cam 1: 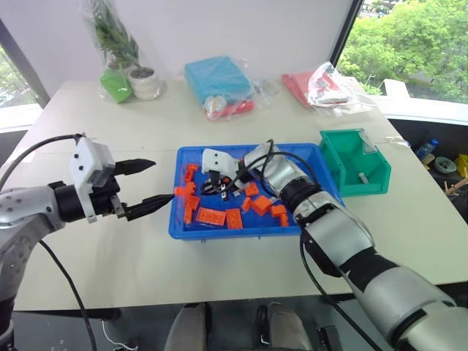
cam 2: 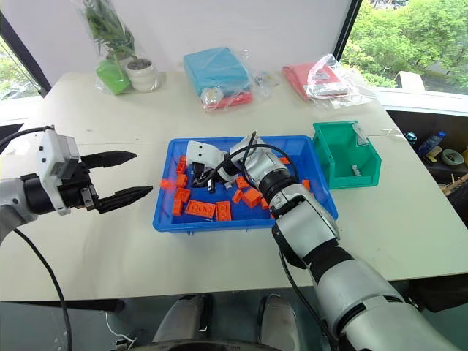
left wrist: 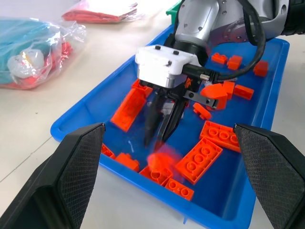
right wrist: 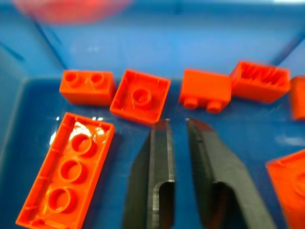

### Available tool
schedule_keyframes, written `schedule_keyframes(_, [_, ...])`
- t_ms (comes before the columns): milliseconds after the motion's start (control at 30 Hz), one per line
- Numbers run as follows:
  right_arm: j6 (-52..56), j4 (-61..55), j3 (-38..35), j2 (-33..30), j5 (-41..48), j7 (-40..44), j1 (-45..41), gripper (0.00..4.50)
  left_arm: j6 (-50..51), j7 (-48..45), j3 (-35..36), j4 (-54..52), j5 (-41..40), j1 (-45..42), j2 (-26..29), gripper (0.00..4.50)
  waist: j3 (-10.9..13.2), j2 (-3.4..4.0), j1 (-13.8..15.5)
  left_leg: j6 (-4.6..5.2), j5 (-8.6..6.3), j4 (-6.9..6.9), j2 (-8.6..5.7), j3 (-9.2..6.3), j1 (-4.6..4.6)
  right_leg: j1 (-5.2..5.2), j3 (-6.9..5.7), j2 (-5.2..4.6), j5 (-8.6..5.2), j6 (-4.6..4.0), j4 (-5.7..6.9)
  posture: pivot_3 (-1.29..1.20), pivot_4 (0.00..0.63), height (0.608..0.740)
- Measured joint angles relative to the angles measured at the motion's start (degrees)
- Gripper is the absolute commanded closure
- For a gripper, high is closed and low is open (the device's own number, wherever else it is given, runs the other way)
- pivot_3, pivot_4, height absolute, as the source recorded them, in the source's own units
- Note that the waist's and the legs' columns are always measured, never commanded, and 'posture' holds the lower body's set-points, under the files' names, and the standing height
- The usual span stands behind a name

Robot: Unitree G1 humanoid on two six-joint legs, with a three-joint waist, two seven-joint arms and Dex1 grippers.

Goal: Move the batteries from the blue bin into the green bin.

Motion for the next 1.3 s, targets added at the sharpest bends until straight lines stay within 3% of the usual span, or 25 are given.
schedule_keyframes(367, [11.6, -22.3, -3.0, -11.2, 2.3, 1.3, 9.5, 3.96, -0.8, -1.5, -3.1, 3.6, 1.1, -3.7, 0.0, 0.00, 0.0, -0.02, 0.0, 0.01, 0.01, 0.01, -0.01, 0.04, 0.01, 0.07, -0.01, -0.02, 0.00, 0.01, 0.00, 0.00, 0.150, 0.681])
schedule_keyframes(567, [18.0, -29.3, -2.9, -14.8, 0.9, -2.7, 14.2, 1.04, -1.9, -2.4, -5.2, 5.0, 2.0, -5.0, -0.8, 0.00, 0.0, -0.05, 0.1, 0.01, 0.01, 0.03, 0.00, 0.07, 0.05, 0.11, -0.01, -0.04, 0.01, 0.01, -0.01, 0.00, 0.150, 0.681])
schedule_keyframes(833, [32.8, -45.3, -3.9, -15.5, 4.0, -6.1, 22.3, 1.04, -2.7, -2.8, -5.8, 5.1, 2.3, -5.4, -1.1, 0.00, 0.0, -0.08, 0.2, 0.01, 0.01, 0.05, 0.01, 0.06, 0.05, 0.17, -0.01, -0.05, 0.01, 0.01, -0.03, 0.00, 0.150, 0.681])
schedule_keyframes(1300, [37.0, -46.8, -3.2, -15.7, 6.0, -11.4, 24.6, 1.04, -2.6, -2.8, -6.3, 5.2, 2.3, -6.5, -1.1, 0.00, -0.1, -0.09, 0.2, 0.01, 0.01, 0.05, 0.01, 0.06, 0.06, 0.16, -0.02, -0.05, 0.01, 0.00, -0.04, 0.00, 0.150, 0.681])
